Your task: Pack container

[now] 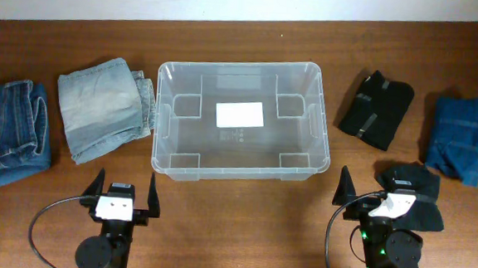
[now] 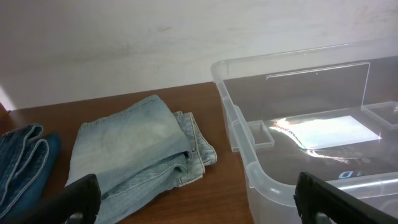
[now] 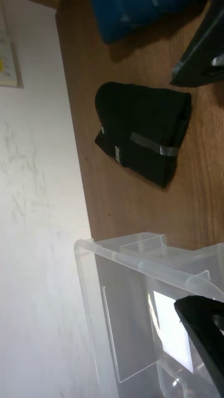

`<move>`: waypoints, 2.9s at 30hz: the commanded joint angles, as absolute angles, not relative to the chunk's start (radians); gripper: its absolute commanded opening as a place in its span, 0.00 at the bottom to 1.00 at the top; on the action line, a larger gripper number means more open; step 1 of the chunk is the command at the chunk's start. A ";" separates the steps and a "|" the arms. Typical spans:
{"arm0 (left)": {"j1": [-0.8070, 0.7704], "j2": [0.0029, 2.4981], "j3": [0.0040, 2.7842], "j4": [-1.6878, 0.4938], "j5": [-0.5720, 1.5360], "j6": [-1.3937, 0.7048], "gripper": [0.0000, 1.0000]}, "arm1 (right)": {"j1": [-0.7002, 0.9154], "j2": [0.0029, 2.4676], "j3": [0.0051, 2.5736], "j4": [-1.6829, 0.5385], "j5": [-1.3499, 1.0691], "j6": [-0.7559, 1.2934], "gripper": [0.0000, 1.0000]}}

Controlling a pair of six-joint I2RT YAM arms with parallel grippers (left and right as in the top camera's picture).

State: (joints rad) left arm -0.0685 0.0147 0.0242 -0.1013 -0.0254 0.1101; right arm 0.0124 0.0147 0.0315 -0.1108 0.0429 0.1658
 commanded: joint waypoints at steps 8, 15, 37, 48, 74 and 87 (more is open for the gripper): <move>-0.063 0.006 0.017 -0.098 -0.014 0.122 1.00 | 0.004 0.003 0.020 -0.108 0.037 0.170 0.99; -0.063 0.006 0.018 -0.098 -0.014 0.122 1.00 | 0.004 0.003 0.020 -0.108 0.037 0.170 0.99; -0.063 0.006 0.018 -0.098 -0.014 0.122 1.00 | 0.004 0.003 0.020 -0.108 0.037 0.170 0.98; -0.063 0.006 0.018 -0.098 -0.014 0.122 1.00 | 0.004 0.003 0.020 -0.108 0.037 0.170 0.99; -0.063 0.006 0.017 -0.098 -0.014 0.122 1.00 | 0.005 0.003 0.020 -0.108 0.036 0.170 0.99; -0.063 0.006 0.017 -0.098 -0.014 0.122 1.00 | 0.006 0.013 0.128 -0.015 -0.008 0.175 0.99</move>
State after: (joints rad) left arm -0.0685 0.0147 0.0242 -0.1013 -0.0250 0.1101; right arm 0.0124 0.0139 0.0471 -0.0124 0.0185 0.1661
